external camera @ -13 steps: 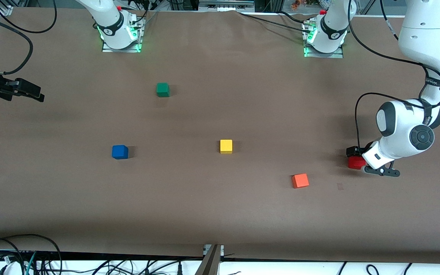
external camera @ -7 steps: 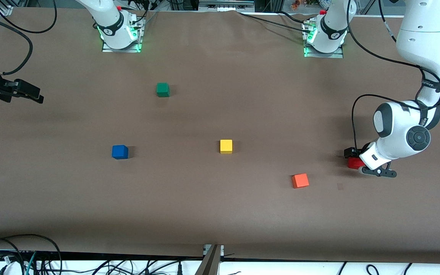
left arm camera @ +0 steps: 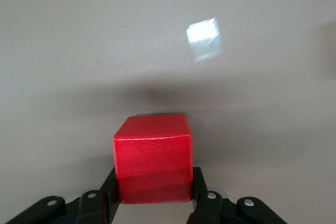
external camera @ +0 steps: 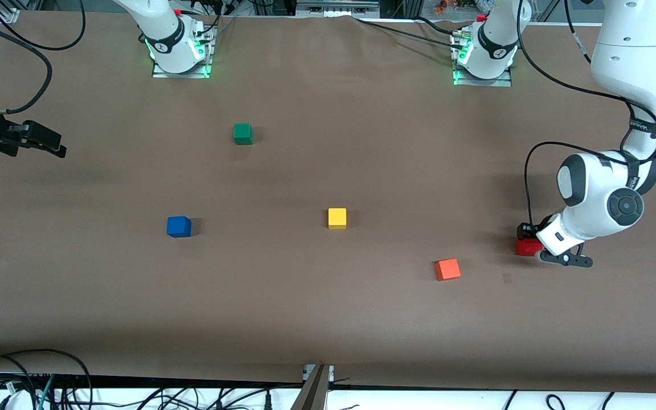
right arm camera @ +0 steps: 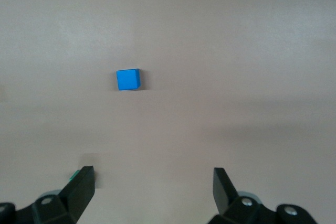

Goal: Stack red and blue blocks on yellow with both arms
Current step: 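Carry the red cube to the yellow cube while the right gripper reaches the blue cube, then lower the red cube onto the yellow cube while the right gripper grasps blue, then open the left gripper and withdraw while the right gripper lifts blue, then lower the blue cube onto the red cube with the right gripper, then open the right gripper and draw it back from the stack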

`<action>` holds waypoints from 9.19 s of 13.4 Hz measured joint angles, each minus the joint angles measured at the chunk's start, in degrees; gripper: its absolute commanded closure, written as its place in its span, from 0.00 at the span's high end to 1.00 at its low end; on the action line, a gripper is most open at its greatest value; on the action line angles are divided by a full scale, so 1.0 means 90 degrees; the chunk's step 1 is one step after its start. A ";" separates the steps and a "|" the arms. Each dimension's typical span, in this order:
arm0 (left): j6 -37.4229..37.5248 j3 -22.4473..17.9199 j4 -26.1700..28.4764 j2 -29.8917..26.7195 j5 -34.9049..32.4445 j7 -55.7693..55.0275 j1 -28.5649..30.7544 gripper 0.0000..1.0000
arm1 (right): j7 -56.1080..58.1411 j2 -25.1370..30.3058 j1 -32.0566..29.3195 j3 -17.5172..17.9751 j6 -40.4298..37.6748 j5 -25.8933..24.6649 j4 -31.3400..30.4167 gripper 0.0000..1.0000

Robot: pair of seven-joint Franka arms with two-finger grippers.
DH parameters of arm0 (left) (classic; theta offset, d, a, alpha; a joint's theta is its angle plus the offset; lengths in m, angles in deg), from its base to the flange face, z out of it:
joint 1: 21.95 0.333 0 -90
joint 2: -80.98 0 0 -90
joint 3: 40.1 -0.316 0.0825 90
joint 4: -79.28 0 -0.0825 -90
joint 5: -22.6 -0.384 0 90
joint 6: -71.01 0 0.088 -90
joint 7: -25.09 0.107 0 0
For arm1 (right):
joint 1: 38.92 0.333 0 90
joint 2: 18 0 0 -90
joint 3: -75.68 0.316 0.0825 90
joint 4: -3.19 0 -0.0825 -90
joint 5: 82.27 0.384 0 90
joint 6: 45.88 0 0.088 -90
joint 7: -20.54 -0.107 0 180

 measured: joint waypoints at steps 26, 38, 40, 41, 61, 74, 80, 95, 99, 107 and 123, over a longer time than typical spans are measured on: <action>0.1745 0.0613 -0.3465 0.1554 0.0009 -0.5446 -0.4304 0.00 | 0.0197 -0.3182 0.0880 0.0141 0.4510 0.0314 -0.1520 0.99; 0.1747 0.0551 -0.3483 0.1698 0.0007 -0.5446 -0.4434 0.00 | 0.0211 -0.3355 0.0900 0.0167 0.4753 0.0765 -0.1614 0.48; 0.1747 0.0550 -0.3484 0.1715 0.0007 -0.5446 -0.4434 0.00 | 0.0211 -0.3346 0.0894 0.0163 0.4733 0.0828 -0.1604 0.46; 0.1747 0.0550 -0.3485 0.1717 0.0007 -0.5446 -0.4434 0.00 | 0.0211 -0.3330 0.0893 0.0162 0.4666 0.0834 -0.1572 0.46; 0.3468 0.0164 -0.4936 0.1448 -0.0009 -0.5171 -0.3380 1.00 | -0.1595 -0.3023 0.1027 0.0998 0.1581 0.0943 0.1164 0.46; 0.6032 0.0175 -0.5016 -0.0681 0.0026 -0.1697 0.0155 1.00 | -0.4586 -0.4712 0.3757 0.1087 0.3028 0.0262 0.2685 0.47; 0.5819 0.0210 -0.3049 -0.2033 0.0026 -0.1698 0.0153 1.00 | -0.4633 -0.4780 0.3792 0.1048 0.3131 0.0179 0.2744 0.47; 0.5443 0.0226 -0.2291 -0.2381 0.0026 -0.1699 0.0175 1.00 | -0.4728 -0.4921 0.3896 0.1043 0.3293 0.0145 0.2747 0.59; 0.5441 0.0227 -0.2291 -0.2379 0.0026 -0.1699 0.0175 1.00 | -0.4734 -0.4949 0.3896 0.1016 0.3335 0.0143 0.2747 0.99; 0.5438 0.0237 -0.2291 -0.2378 0.0026 -0.1699 0.0169 1.00 | -0.4738 -0.4934 0.3836 0.0910 0.2952 0.0142 0.3055 1.00; 0.5416 0.0243 -0.2283 -0.2375 0.0026 -0.1699 0.0162 1.00 | -0.1934 -0.1289 0.0814 -0.0083 -0.0800 0.0892 0.1733 1.00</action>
